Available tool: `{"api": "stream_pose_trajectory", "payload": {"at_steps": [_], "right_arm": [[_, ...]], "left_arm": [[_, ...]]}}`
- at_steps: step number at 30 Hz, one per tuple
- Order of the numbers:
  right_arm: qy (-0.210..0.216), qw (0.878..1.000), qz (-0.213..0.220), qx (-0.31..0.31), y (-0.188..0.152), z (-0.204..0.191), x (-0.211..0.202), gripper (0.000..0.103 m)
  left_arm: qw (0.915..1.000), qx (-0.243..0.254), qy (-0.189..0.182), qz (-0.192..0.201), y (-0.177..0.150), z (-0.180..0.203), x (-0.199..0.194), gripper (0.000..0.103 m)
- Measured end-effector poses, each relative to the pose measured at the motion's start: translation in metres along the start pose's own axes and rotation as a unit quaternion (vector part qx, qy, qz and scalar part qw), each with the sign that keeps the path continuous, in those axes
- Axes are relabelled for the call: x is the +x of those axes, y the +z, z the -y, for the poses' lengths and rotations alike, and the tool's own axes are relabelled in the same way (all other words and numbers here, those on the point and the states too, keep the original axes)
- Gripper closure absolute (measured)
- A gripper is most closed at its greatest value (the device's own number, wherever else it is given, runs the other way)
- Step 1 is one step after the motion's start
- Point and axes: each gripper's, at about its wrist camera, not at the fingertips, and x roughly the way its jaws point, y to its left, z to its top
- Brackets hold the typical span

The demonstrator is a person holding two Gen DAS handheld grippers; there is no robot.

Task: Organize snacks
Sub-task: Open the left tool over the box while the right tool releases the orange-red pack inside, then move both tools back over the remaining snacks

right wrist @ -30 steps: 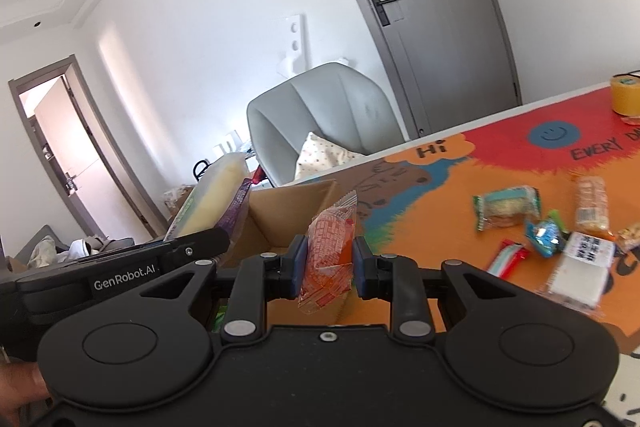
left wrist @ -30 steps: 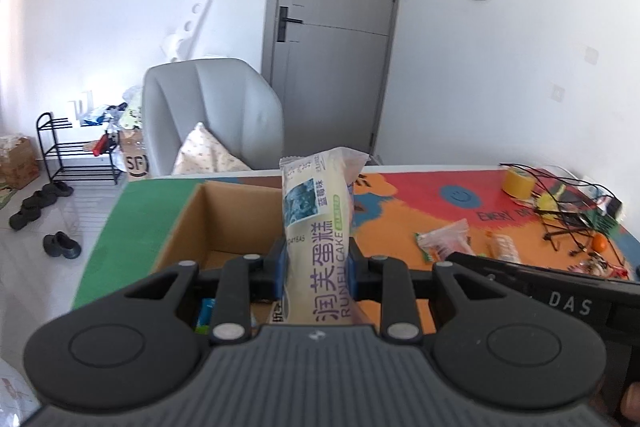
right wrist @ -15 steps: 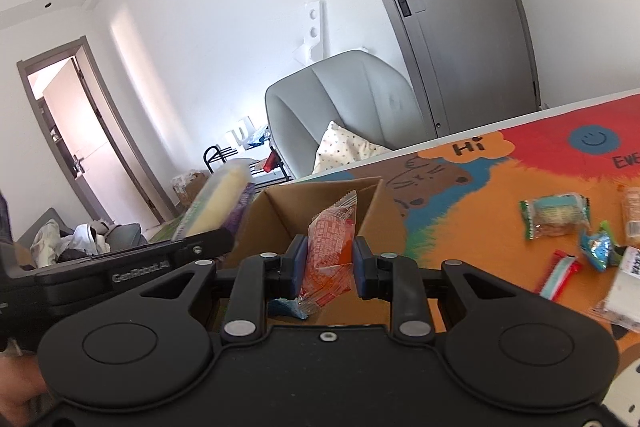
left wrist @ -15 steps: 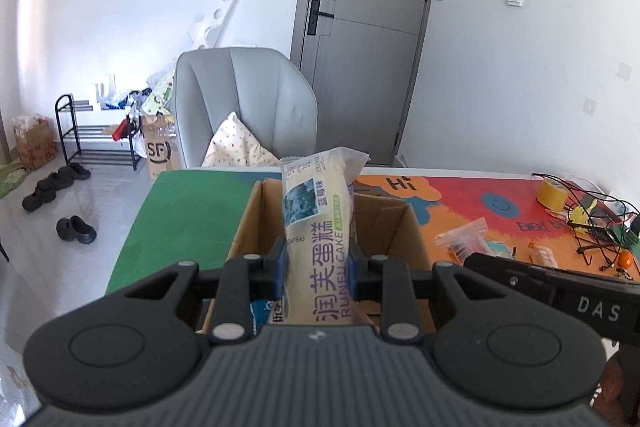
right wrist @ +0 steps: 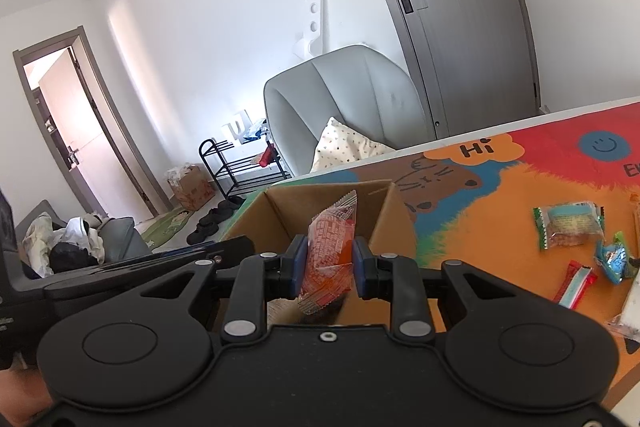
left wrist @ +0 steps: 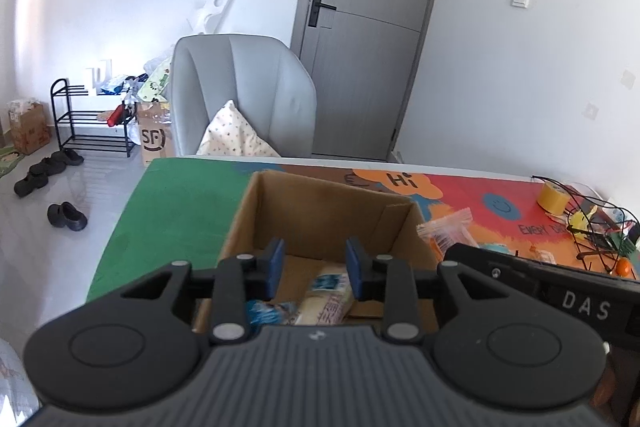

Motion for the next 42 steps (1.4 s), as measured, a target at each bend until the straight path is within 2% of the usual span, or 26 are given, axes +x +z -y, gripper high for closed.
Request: {"api": "stream_pose_trajectory", "payload": {"at_steps": [3, 7, 10, 12, 15, 25, 34, 36, 38, 42], "right_arm": [[0.004, 1.0, 0.003, 0.006, 0.003, -0.002, 0.004, 0.076], [0.014, 1.0, 0.005, 0.022, 0.006, 0.002, 0.003, 0.061], [0.013, 0.999, 0.017, 0.028, 0.005, 0.007, -0.007, 0.054], [0.008, 0.999, 0.02, 0.035, 0.004, 0.012, -0.014, 0.052], [0.001, 0.999, 0.02, 0.045, 0.0, 0.022, -0.024, 0.046], [-0.028, 0.997, 0.015, 0.077, -0.021, 0.055, -0.051, 0.034], [-0.047, 0.994, 0.029, 0.09, -0.031, 0.08, -0.08, 0.022], [-0.051, 0.994, 0.032, 0.092, -0.033, 0.084, -0.086, 0.018], [-0.056, 0.993, 0.035, 0.094, -0.034, 0.09, -0.092, 0.009], [-0.067, 0.992, 0.039, 0.102, -0.038, 0.103, -0.103, 0.002]], "left_arm": [[1.0, -0.008, 0.004, 0.0, -0.002, -0.005, -0.005, 0.068], [0.9998, -0.011, 0.018, -0.004, -0.004, -0.007, -0.008, 0.059], [0.9998, -0.007, 0.017, -0.006, -0.005, -0.004, -0.012, 0.046], [0.9998, -0.001, 0.019, -0.001, -0.008, 0.001, -0.015, 0.033], [0.9998, 0.007, 0.019, 0.005, -0.013, 0.009, -0.02, 0.022], [0.9995, 0.026, 0.001, -0.018, -0.027, 0.038, -0.02, 0.017], [0.9983, 0.051, -0.02, -0.019, -0.038, 0.073, -0.029, 0.012], [0.9979, 0.055, -0.024, -0.021, -0.04, 0.08, -0.03, 0.012], [0.9976, 0.058, -0.029, -0.024, -0.042, 0.086, -0.03, 0.011], [0.9966, 0.065, -0.04, -0.031, -0.046, 0.1, -0.028, 0.01]]}}
